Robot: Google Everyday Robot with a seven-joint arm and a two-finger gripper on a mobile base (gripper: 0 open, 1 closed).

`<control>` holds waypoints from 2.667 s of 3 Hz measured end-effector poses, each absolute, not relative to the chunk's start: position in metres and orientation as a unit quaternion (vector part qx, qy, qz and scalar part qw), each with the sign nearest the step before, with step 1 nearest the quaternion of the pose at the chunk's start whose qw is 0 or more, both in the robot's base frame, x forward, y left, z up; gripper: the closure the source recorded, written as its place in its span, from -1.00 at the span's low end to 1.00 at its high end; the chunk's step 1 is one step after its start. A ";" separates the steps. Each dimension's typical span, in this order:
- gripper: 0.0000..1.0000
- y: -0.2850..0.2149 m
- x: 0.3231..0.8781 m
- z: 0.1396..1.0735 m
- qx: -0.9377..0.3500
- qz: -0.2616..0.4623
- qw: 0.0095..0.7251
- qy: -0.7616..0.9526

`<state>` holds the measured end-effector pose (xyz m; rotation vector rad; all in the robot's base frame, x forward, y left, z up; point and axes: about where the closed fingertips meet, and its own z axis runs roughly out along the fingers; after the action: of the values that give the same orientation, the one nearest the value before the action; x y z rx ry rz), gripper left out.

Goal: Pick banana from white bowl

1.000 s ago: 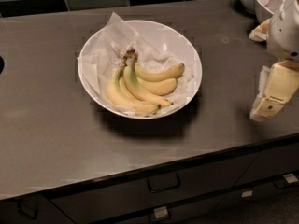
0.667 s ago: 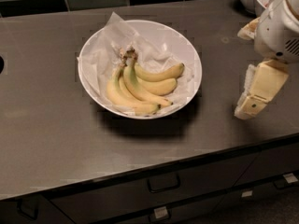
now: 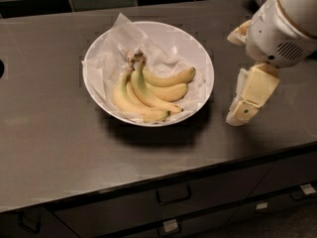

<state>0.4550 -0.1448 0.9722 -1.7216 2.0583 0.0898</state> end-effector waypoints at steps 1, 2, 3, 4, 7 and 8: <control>-1.00 -0.139 0.455 0.971 -0.629 0.035 0.226 0.743; -1.00 -0.113 0.460 0.968 -0.645 0.044 0.232 0.727; -1.00 -0.083 0.468 0.963 -0.660 0.059 0.243 0.708; -1.00 -0.066 0.472 0.957 -0.658 0.097 0.273 0.695; -0.76 -0.045 0.487 0.937 -0.658 0.133 0.281 0.686; -0.60 -0.041 0.492 0.929 -0.645 0.147 0.304 0.686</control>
Offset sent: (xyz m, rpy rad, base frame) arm 0.0120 0.0652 -0.0125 0.0384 0.0001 0.1263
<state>0.4917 -0.0414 0.9294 -1.7083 1.8179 0.3887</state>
